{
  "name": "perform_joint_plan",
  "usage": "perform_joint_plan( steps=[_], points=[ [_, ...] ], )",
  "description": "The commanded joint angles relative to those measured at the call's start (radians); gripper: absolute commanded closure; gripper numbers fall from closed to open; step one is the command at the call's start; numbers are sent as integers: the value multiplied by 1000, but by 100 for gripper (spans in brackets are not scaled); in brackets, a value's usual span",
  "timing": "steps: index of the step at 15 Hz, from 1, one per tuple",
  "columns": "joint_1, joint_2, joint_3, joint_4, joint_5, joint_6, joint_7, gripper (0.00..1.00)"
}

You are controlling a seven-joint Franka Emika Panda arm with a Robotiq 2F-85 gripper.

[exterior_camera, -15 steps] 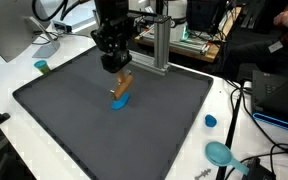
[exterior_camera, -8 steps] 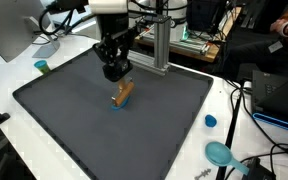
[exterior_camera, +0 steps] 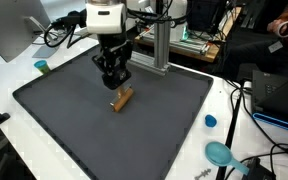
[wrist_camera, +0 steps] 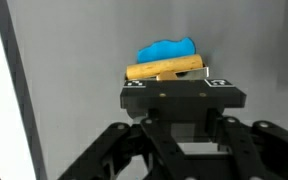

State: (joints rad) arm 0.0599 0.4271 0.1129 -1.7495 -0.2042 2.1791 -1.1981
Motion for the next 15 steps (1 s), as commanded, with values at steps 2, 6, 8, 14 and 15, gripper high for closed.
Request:
perform_joint_plan(
  steps=[2,6,8,14,15],
  points=[
    [-2,1,-12,0,-23,5,31,78],
    [3,17,-19,-10,-36,16,54,78],
    [6,19,-22,-10,-45,14,71,78],
    [17,39,-21,-8,-68,-18,94,78],
    [23,44,-24,-9,-78,-19,107,78]
  ],
)
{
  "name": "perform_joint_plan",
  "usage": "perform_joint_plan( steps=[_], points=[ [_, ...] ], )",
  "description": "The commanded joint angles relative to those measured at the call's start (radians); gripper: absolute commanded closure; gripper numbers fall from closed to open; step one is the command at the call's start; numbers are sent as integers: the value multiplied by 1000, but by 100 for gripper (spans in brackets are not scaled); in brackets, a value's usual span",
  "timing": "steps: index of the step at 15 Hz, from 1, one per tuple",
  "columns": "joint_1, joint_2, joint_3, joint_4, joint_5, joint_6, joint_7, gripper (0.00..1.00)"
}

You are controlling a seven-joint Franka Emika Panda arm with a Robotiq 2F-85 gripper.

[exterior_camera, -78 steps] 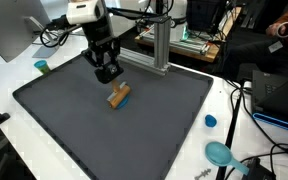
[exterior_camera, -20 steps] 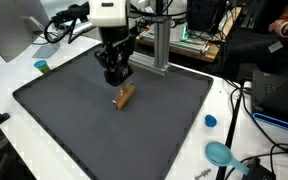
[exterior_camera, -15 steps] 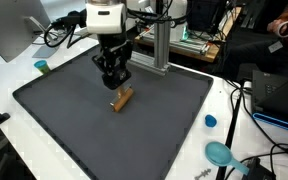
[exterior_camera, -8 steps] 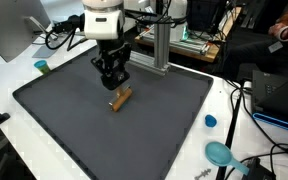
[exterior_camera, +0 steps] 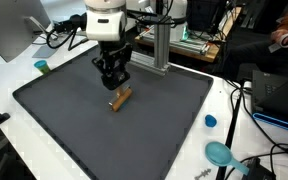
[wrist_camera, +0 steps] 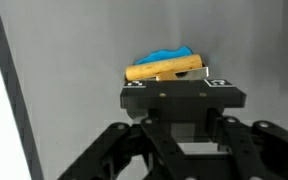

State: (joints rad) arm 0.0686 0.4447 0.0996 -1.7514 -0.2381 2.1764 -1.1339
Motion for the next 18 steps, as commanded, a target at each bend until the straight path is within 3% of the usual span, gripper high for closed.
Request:
perform_joint_plan(
  steps=[1,10,11,12,15,16,18],
  points=[
    [18,32,-12,-7,-51,-19,54,78],
    [26,57,-14,9,-80,-63,122,78],
    [8,60,9,20,-34,-94,71,78],
    [14,11,9,17,-53,-38,86,53],
    [14,19,10,31,-52,-55,84,53],
    [23,32,4,38,-70,-47,100,78],
    [29,66,-2,57,-76,-52,125,78]
  ],
)
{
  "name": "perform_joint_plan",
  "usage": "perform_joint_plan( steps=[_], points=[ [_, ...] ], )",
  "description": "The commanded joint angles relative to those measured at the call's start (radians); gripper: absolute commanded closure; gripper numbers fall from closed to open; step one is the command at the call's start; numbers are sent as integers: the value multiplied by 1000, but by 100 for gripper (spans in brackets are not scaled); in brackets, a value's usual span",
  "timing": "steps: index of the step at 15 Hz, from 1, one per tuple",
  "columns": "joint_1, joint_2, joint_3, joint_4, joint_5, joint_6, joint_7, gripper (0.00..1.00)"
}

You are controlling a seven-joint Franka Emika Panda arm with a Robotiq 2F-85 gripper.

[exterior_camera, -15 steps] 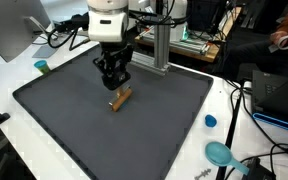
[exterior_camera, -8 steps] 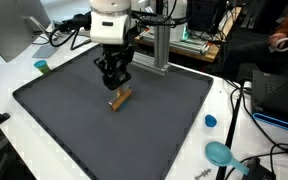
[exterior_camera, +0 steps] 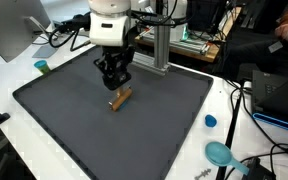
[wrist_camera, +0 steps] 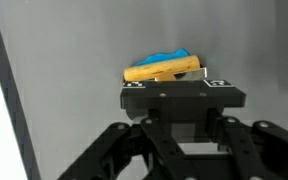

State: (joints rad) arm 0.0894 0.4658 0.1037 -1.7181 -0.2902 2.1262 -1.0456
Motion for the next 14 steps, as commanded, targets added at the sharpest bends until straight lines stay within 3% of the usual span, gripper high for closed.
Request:
perform_joint_plan(
  steps=[1,14],
  points=[
    [9,61,-5,27,-20,-9,40,78],
    [11,118,-26,48,-35,-27,156,78]
  ],
)
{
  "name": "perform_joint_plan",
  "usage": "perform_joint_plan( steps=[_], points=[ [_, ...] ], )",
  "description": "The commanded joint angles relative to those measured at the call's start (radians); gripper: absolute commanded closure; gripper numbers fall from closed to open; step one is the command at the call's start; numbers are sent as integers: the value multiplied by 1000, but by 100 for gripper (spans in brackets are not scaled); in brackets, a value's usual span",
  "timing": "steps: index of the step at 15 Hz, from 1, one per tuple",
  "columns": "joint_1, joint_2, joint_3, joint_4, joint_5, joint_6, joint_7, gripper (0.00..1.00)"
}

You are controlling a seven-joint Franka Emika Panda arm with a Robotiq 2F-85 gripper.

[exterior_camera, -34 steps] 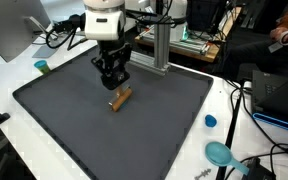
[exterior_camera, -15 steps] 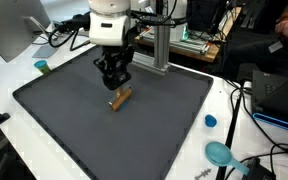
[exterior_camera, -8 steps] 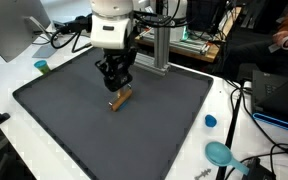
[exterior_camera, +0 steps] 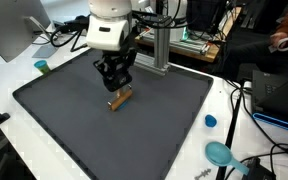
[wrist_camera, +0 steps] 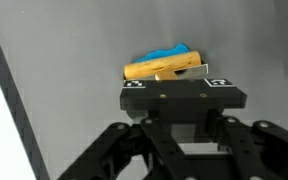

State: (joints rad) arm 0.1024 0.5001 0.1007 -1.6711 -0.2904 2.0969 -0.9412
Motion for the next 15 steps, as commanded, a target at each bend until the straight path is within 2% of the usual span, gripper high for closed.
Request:
perform_joint_plan(
  steps=[1,15],
  points=[
    [1,86,-29,1,-45,-3,67,78],
    [7,100,-38,9,-106,-77,176,78]
  ],
)
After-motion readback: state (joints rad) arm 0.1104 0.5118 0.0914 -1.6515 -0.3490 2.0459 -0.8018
